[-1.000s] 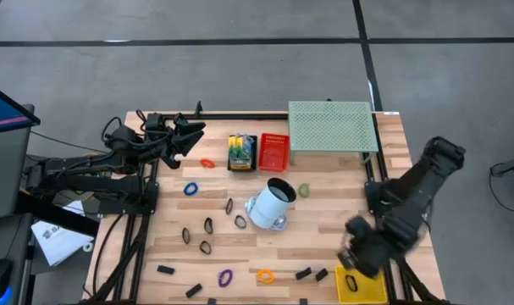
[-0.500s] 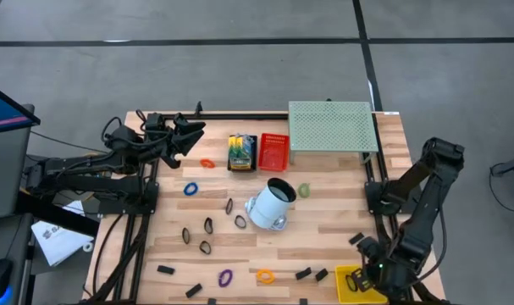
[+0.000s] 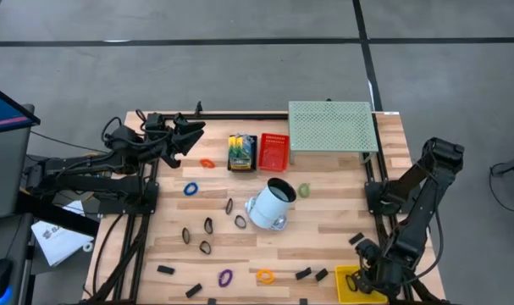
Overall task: Pick & Place Office Desk Supplies
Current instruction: Put the black rubber band into the yellow bin
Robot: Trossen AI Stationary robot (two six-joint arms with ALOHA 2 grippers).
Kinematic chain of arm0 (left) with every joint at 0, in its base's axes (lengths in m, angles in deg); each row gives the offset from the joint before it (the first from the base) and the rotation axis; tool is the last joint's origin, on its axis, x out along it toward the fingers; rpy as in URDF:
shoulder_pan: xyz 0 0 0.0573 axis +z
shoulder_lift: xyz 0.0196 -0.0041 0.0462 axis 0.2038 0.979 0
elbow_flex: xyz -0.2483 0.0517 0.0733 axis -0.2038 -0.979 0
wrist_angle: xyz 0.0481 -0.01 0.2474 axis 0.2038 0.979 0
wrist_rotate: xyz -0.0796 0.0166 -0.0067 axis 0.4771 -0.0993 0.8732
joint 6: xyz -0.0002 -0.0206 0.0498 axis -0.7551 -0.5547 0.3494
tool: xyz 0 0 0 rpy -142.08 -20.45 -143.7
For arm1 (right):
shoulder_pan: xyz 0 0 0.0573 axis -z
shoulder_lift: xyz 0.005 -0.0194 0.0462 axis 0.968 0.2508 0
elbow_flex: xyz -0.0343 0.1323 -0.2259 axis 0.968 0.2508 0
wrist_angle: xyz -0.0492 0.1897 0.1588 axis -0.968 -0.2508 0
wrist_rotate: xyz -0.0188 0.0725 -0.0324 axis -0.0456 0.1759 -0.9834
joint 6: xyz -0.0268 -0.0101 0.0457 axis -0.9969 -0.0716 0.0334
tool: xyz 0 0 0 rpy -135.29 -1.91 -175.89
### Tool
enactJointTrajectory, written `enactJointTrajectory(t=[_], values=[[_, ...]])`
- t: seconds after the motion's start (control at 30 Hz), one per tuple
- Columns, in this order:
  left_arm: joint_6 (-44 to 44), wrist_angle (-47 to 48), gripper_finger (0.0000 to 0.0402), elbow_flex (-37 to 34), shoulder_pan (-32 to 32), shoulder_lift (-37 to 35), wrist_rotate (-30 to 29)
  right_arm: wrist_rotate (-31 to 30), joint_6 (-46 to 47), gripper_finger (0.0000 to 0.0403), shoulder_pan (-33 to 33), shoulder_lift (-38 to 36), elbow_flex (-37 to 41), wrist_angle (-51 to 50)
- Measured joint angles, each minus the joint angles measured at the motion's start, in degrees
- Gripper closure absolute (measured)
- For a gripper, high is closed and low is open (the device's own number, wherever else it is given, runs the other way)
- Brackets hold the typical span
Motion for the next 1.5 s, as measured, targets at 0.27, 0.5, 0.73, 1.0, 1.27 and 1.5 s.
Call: enactJointTrajectory(t=[0.27,0.5,0.73,1.0,1.27,1.5], values=[[-0.09,-0.02,0.0243,0.0,0.0,0.0,-0.56,-7.44,-1.73,0.0172,4.97,-0.26,-2.5,-2.8],[-0.09,-0.01,0.0243,0.0,0.0,-0.02,-1.64,-7.61,-13.37,0.0165,18.06,-1.5,-2.9,-9.79],[-1.33,-0.79,0.0243,0.0,-0.02,-0.02,-1.9,-5.65,-30.9,0.0145,27.38,-2.01,-2.11,-15.9],[-2.73,-1.11,0.0243,0.0,-0.02,-0.02,-1.88,2.83,-39.1,0.0142,26.58,-6.19,9.93,-8.24],[-3.56,-1.11,0.0243,0.0,-0.02,-0.01,-2.07,3.02,-37.8,0.0142,24.27,-15.54,18.24,-8.08],[-4.37,-3.18,0.0243,0.0,-0.02,-0.02,-2.29,3.07,-34.85,0.0142,22.58,-18.08,23.33,-5.47]])
